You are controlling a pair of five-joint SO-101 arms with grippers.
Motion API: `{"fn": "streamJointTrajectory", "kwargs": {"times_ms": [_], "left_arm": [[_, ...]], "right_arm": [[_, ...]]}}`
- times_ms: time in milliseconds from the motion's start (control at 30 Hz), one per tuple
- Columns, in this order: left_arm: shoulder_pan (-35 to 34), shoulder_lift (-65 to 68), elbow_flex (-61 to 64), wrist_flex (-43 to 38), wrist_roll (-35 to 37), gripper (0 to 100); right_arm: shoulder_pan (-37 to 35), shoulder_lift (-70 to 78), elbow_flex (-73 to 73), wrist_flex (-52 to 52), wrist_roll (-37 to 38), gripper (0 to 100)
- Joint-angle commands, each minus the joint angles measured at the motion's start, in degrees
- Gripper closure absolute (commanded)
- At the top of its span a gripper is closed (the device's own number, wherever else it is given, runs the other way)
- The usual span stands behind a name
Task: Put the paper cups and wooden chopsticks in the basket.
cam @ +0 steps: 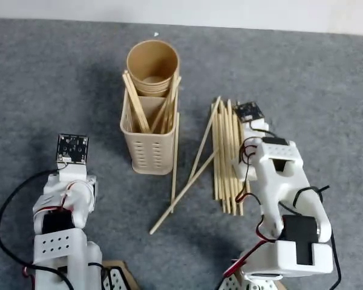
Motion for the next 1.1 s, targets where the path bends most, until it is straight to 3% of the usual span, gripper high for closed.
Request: {"fn": "streamJointTrajectory", "kwargs": {"times_ms": [0, 133, 733, 1067], "left_arm": [[0.22, -0.4, -0.4, -0.79, 0.35, 84], [0.22, -0.4, -0.4, -0.79, 0.35, 84], [0.31, -0.4, -0.4, -0.97, 0.35, 84], [0.31, -0.4, -0.4, -0.97, 0.35, 84]], "right_arm": [[0.57, -0.66, 0.22, 1.27, -0.26, 88.2], [-0.04, -0.75, 0.04, 3.12, -3.96, 88.2], [-2.95, -0.75, -7.52, 9.89, -5.71, 88.2], [-3.12, -0.84, -7.52, 6.55, -6.86, 88.2]]}}
